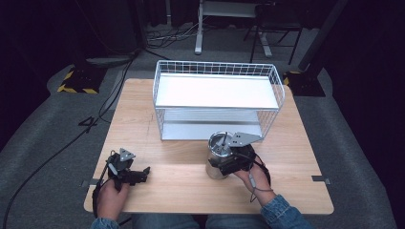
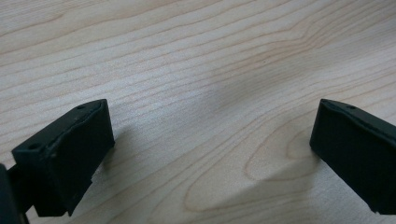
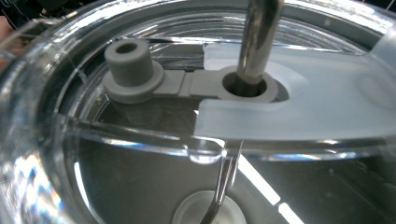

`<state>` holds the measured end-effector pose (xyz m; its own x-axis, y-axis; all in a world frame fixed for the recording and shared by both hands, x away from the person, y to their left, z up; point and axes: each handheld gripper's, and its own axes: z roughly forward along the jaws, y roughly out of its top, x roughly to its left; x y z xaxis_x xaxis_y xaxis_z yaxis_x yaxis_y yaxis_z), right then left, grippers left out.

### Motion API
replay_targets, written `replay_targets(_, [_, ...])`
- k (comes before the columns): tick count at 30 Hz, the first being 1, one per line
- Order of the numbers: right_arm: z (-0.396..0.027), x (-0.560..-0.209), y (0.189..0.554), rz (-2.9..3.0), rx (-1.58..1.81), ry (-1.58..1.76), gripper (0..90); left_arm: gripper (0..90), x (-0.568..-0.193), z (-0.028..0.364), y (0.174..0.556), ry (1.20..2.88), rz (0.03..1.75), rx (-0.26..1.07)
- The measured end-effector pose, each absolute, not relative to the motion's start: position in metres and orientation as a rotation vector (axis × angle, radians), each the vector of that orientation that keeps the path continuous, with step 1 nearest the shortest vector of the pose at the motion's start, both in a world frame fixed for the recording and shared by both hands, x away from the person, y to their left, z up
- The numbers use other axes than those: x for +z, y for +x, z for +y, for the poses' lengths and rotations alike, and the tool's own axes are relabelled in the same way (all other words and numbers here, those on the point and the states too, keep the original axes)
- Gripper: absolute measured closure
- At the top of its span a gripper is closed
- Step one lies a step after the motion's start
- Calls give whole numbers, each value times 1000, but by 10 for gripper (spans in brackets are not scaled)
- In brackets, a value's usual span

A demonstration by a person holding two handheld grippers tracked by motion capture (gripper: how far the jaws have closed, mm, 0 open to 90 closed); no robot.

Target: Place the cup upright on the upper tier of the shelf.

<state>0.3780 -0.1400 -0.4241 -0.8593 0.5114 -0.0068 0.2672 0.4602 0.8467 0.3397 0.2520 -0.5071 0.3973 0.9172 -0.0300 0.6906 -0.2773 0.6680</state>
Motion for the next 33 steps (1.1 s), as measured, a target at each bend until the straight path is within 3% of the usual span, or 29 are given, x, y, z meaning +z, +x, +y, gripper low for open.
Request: replay_targets(33, [-136, -323, 378, 2436, 1316, 614, 36, 0, -507, 252, 340, 2057, 1367, 488])
